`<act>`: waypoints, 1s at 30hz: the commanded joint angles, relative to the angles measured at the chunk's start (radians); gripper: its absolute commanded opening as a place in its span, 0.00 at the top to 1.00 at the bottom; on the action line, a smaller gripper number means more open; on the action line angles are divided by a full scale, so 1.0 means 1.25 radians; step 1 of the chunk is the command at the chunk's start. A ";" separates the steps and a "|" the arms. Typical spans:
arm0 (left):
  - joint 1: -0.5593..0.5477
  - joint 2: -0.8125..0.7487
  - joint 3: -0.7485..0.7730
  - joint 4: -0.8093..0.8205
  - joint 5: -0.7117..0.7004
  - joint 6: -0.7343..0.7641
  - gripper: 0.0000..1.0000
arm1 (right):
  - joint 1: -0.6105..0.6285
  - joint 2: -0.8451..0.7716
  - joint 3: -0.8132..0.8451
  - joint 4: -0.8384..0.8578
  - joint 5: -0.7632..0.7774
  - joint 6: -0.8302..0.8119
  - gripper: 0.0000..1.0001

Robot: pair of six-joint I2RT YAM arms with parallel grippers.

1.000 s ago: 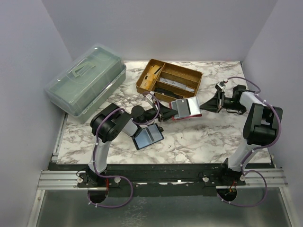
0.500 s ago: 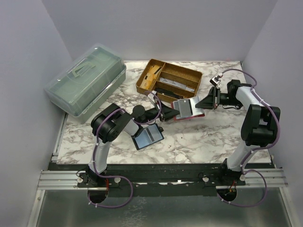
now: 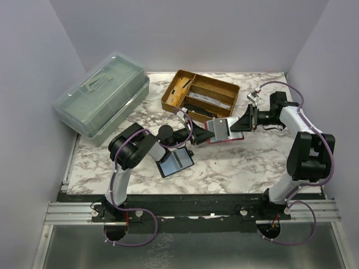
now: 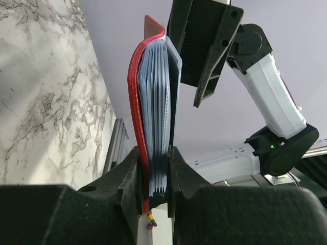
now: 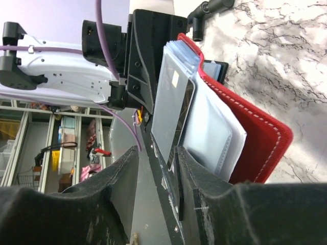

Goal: Take the credit cards out of the card holder
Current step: Remove the credit card from the card holder.

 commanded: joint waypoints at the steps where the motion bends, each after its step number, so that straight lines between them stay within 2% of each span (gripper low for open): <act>1: -0.010 -0.016 0.028 0.110 0.020 0.019 0.86 | 0.004 0.009 -0.007 0.036 0.042 0.030 0.60; 15: -0.030 -0.025 0.049 0.106 0.006 0.035 0.86 | 0.018 0.011 -0.024 0.060 0.062 0.064 0.53; 22: -0.047 -0.021 0.086 0.078 -0.002 0.047 0.86 | 0.021 0.028 -0.027 0.068 0.018 0.089 0.55; 24: -0.052 -0.019 0.089 0.070 -0.007 0.052 0.86 | 0.021 0.033 -0.027 0.076 0.014 0.101 0.63; 26: -0.052 -0.018 0.085 0.070 -0.010 0.053 0.86 | 0.022 0.034 -0.026 0.081 0.012 0.107 0.75; 29: -0.052 -0.023 0.070 0.075 -0.016 0.053 0.86 | 0.021 0.029 -0.030 0.092 0.007 0.118 0.98; 30: -0.050 -0.025 0.065 0.081 -0.018 0.053 0.86 | 0.021 0.026 -0.033 0.097 0.007 0.121 1.00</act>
